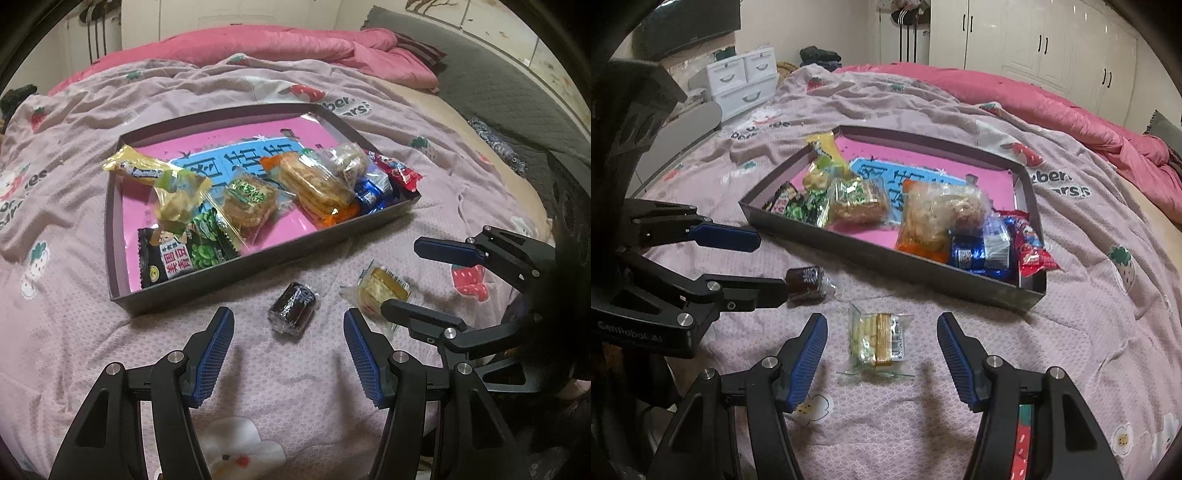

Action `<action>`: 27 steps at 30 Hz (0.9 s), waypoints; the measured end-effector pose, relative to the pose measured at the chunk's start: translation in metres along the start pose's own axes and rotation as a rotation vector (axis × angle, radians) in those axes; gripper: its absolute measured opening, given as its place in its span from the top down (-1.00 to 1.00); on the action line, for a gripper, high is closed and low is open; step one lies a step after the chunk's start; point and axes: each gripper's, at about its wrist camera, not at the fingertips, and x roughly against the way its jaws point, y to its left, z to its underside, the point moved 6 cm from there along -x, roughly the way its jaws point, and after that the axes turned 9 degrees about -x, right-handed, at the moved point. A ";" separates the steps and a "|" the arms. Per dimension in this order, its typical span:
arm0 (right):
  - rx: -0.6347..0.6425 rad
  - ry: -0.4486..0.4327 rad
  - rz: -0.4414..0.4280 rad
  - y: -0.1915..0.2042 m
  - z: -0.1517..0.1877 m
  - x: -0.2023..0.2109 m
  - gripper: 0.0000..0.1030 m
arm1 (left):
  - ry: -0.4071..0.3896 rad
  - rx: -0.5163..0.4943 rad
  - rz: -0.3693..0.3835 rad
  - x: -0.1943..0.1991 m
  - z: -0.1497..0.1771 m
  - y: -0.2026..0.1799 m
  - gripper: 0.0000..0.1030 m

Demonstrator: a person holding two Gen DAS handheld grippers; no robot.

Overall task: Organize snacks
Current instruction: 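Move both tools back from the tray toward the chocolate and biscuit packet, then grasp the dark wrapped chocolate with the left tool while the right tool grasps the clear biscuit packet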

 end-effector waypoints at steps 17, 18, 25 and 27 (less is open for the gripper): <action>-0.006 0.118 0.013 0.001 0.014 -0.037 -0.15 | 0.049 0.015 0.018 -0.020 0.006 0.002 -0.24; -0.002 0.115 0.007 0.002 0.014 -0.038 -0.14 | 0.050 0.014 0.018 -0.020 0.006 0.002 -0.24; 0.014 0.117 -0.008 0.003 0.013 -0.043 0.01 | 0.052 0.016 0.015 -0.024 0.006 0.002 -0.23; 0.010 0.112 -0.011 0.002 0.011 -0.042 0.10 | 0.046 0.013 0.017 -0.024 0.005 0.002 -0.23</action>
